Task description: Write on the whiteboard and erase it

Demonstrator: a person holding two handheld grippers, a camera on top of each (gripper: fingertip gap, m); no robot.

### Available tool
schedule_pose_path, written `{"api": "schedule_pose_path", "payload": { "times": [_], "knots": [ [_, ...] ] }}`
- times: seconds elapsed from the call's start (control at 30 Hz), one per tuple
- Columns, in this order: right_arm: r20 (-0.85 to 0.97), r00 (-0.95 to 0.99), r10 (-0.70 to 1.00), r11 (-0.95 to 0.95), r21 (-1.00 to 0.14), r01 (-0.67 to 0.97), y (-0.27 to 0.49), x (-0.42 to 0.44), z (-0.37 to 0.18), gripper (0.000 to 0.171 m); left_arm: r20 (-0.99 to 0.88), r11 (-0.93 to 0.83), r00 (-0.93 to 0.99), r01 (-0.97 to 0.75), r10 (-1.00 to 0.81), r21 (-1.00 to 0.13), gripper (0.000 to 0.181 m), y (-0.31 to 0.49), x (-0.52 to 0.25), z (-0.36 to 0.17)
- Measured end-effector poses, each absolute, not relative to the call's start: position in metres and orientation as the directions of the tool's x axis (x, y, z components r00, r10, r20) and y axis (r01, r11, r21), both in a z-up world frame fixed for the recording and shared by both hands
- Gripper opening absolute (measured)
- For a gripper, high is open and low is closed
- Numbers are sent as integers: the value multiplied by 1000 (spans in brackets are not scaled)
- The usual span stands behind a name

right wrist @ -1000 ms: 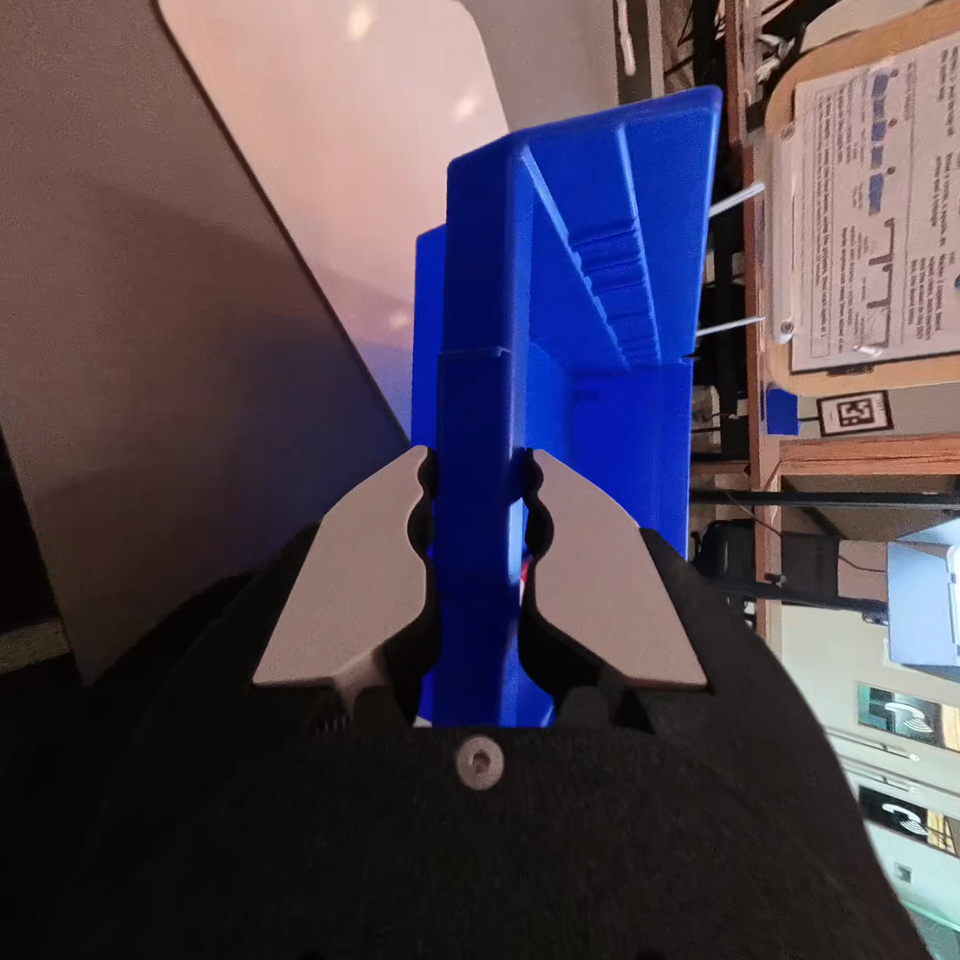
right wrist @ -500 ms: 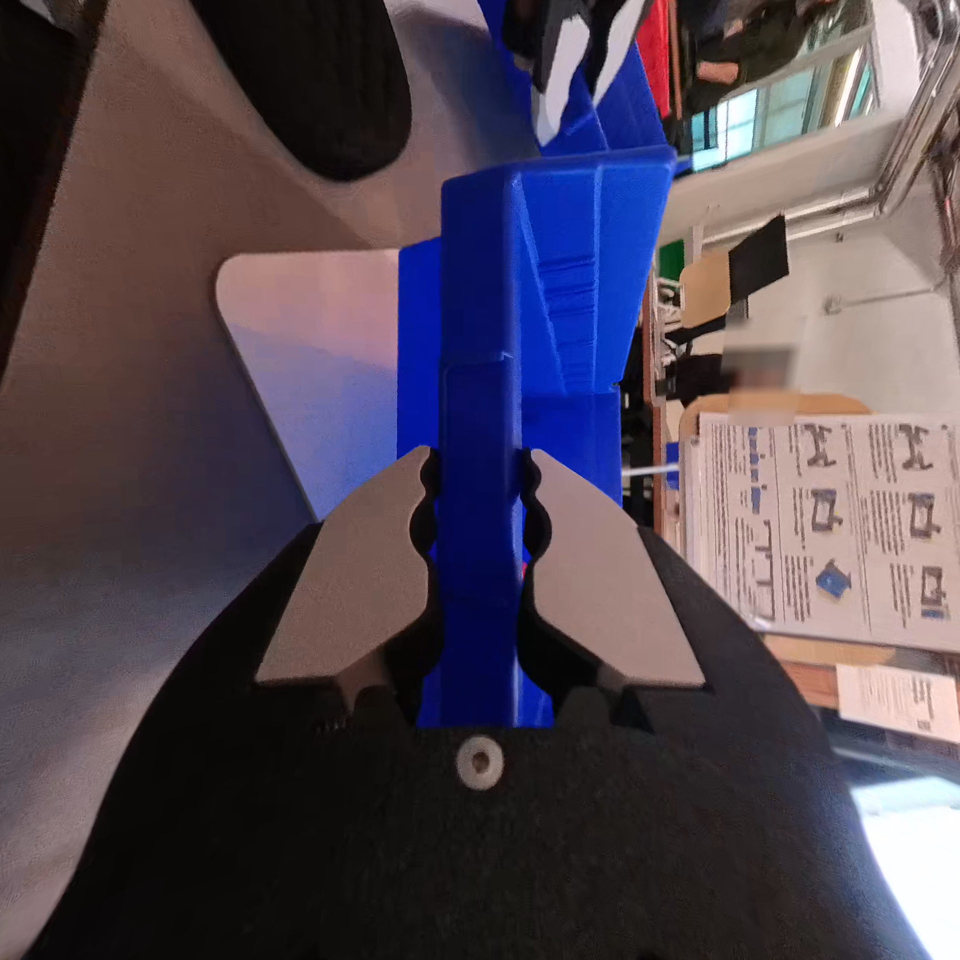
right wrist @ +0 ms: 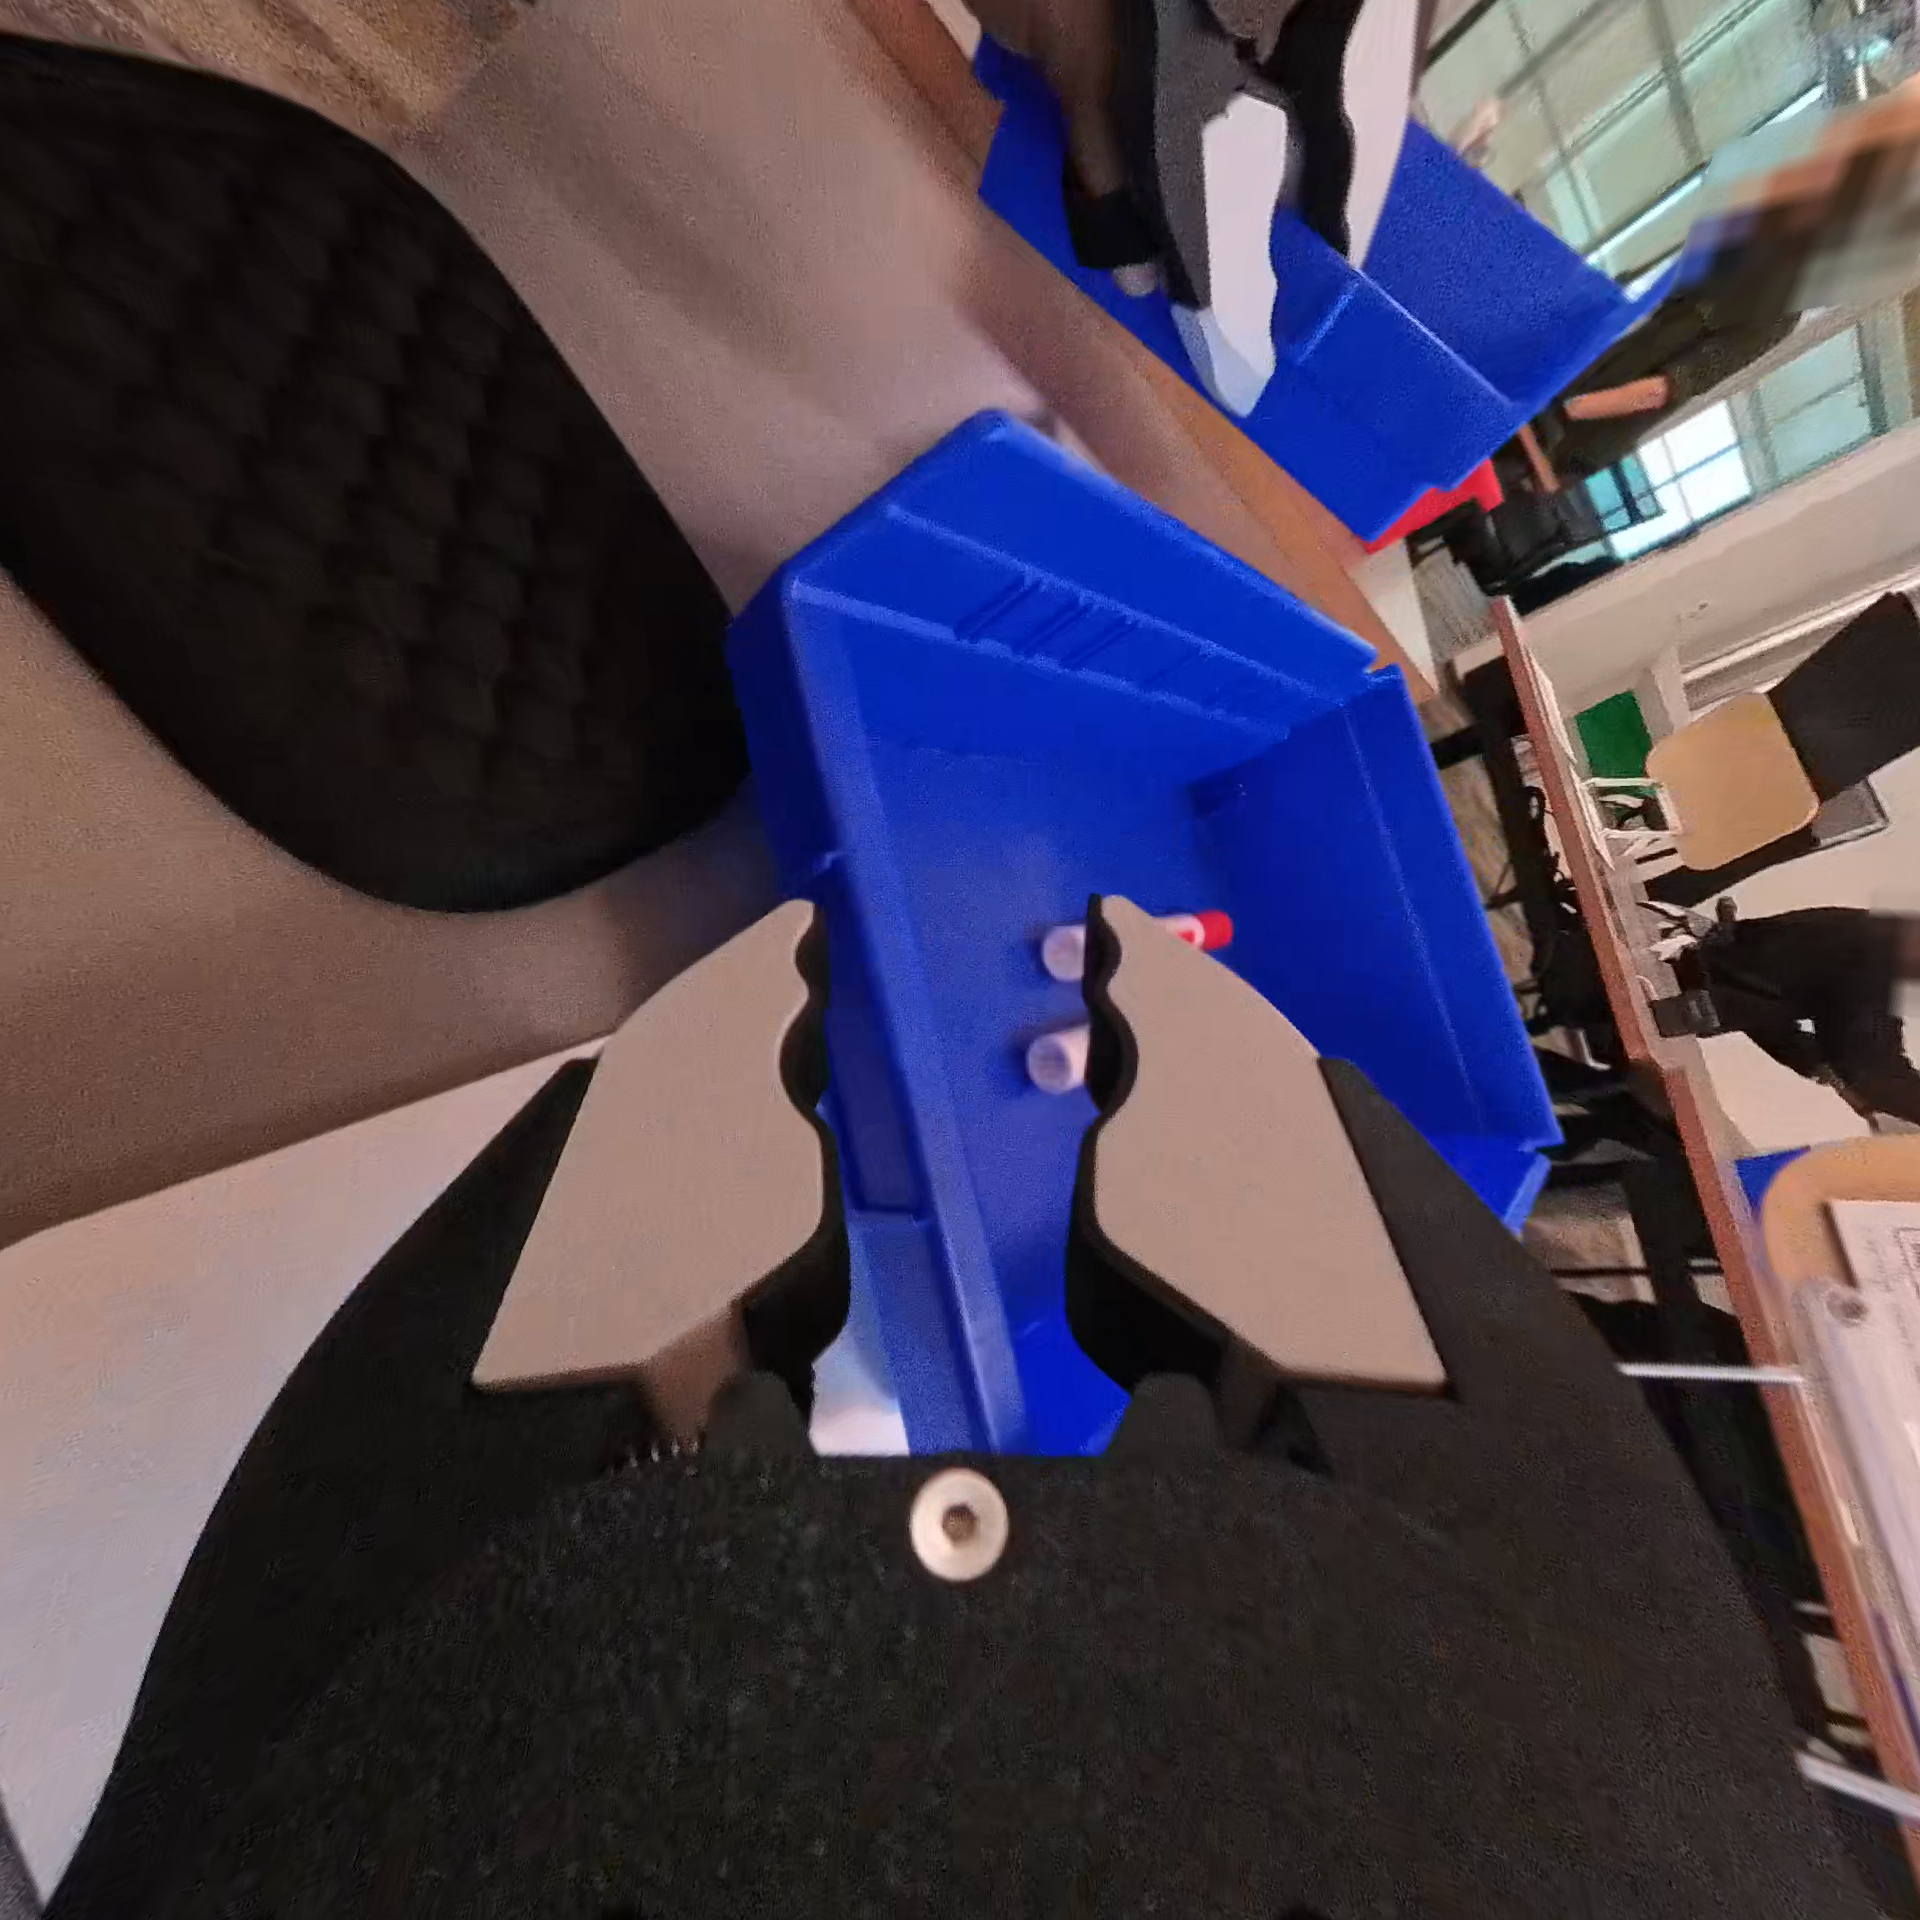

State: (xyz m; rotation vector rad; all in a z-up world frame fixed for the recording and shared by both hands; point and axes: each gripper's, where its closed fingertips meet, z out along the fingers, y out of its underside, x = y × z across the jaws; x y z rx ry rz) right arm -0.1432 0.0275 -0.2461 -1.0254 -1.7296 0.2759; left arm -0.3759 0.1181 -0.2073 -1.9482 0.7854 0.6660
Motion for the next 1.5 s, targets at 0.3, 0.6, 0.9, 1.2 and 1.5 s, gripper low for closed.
{"api": "schedule_pose_path", "payload": {
  "times": [0.3, 0.6, 0.9, 1.2, 1.5],
  "knots": [
    [521, 167, 837, 398, -788, 469, 41, -70, -213, 48, -773, -225, 544, -839, -326, -495, 31, 89, -303, -170],
    [230, 451, 862, 153, -967, 203, 42, -45, -124, 56, -827, 130, 275, -915, -491, -381, 31, 69, -119, -167],
    [333, 760, 558, 204, -943, 263, 99, 52, -106, 10, -896, 290, 144, -914, -421, -283, 36, 87, 15, -171],
    [257, 904, 342, 261, -950, 172, 113, 155, -79, 2, -882, 503, 155, -772, -446, -390, 36, 54, 99, -160],
    [93, 983, 156, 225, -973, 57, 101, 277, -86, 2, -630, 247, 215, -790, -747, -562, 44, 47, 18, -210]
  ]
}}
